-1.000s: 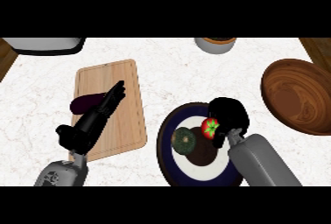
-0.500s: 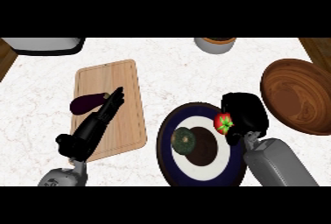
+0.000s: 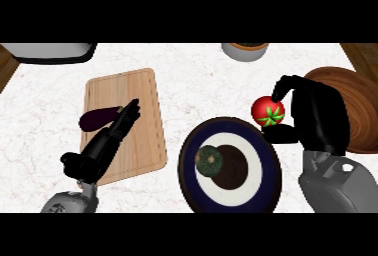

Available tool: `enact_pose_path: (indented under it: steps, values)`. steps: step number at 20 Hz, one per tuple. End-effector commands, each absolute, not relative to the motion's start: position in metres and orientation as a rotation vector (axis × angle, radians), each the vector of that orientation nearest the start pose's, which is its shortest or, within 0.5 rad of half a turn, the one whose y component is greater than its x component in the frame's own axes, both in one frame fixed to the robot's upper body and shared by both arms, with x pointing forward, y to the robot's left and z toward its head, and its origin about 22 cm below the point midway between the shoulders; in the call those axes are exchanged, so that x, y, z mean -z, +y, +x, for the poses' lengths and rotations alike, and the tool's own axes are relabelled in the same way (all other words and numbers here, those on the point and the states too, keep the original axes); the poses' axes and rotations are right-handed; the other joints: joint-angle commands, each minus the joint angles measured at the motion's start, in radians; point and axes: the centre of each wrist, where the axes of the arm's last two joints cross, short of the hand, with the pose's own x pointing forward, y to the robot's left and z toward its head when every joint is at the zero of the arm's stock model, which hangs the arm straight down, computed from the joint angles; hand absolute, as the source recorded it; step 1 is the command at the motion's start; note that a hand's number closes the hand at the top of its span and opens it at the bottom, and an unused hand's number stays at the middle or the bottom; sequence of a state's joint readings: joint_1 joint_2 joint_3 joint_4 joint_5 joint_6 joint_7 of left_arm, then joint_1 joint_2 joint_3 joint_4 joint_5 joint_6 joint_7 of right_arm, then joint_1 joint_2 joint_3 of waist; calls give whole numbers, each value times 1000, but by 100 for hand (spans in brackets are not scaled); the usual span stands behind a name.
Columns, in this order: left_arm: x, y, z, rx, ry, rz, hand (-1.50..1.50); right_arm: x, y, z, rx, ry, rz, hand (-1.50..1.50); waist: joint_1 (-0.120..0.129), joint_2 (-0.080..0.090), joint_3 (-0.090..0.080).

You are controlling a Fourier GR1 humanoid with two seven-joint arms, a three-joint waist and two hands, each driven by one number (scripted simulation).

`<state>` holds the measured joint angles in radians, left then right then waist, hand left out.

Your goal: Pick the tomato from the plate and place it in the bowl

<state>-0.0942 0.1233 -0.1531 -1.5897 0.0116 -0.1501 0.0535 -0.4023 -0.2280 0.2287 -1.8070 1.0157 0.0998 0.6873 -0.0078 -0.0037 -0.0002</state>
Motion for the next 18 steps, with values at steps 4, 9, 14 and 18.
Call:
enact_pose_path:
  steps: [4, 9, 14, 18]
  values:
    - [-54, 210, 264, 382, -1591, -157, 0, -183, -199, 289, -531, -1436, -1177, 150, 10, 3, 0]
    - [-42, 202, 278, 377, -1591, -178, 0, -163, -249, 313, -591, -1339, -1342, 150, 9, 5, 0]
    - [-40, 215, 267, 370, -1575, -162, 0, -153, -320, 330, -555, -1327, -1497, 150, 17, 7, 1]
    - [-40, 199, 271, 392, -1614, -164, 0, -145, -337, 355, -581, -1270, -1497, 150, 17, 7, 0]
